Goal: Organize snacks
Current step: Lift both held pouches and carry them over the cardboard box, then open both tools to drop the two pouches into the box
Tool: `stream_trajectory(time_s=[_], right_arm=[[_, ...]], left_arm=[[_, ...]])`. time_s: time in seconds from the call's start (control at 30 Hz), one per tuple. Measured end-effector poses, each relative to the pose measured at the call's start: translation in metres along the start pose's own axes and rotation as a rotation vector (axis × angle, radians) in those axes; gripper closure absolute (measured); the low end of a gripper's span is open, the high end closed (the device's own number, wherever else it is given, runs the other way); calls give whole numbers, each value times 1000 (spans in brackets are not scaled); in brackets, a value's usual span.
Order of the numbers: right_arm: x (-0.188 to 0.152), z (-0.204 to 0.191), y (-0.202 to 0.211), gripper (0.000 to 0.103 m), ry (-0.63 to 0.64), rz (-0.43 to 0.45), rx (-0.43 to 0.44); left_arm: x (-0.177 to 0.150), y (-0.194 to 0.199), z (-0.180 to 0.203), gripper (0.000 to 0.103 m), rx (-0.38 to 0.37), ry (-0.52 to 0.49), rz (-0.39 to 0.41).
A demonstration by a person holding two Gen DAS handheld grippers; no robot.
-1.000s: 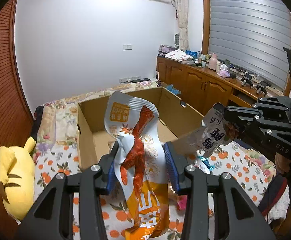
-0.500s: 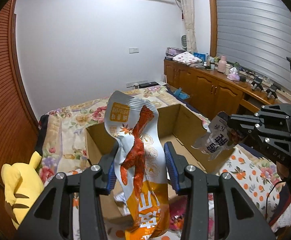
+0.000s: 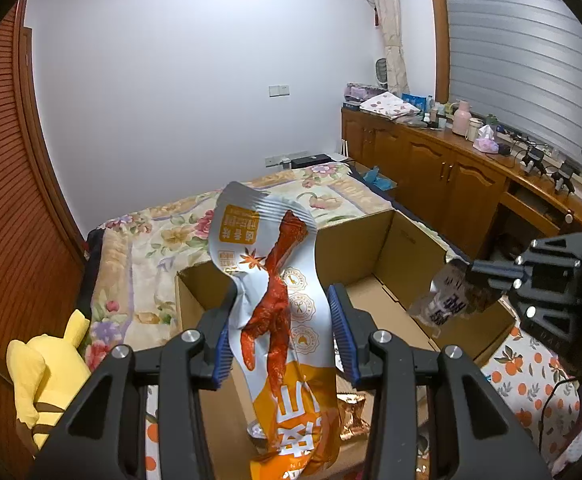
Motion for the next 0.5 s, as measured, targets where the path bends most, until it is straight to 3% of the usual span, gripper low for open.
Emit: stream_trajectory(time_s=[0.5], right_arm=[[-25,-11,-42,103,-8,-97,43]], left_arm=[[-12,-37,0,60,-7,19,-77]])
Point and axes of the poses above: each gripper's, at about its wrist camera, not at the fingertips, and y roughly against the way its jaws point, z to its right, x to its top, the point moved 4 cm from there along -y, roughly the way its jaws point, and after that the axes turned 3 degrees about -y, right-handed, at the moved point
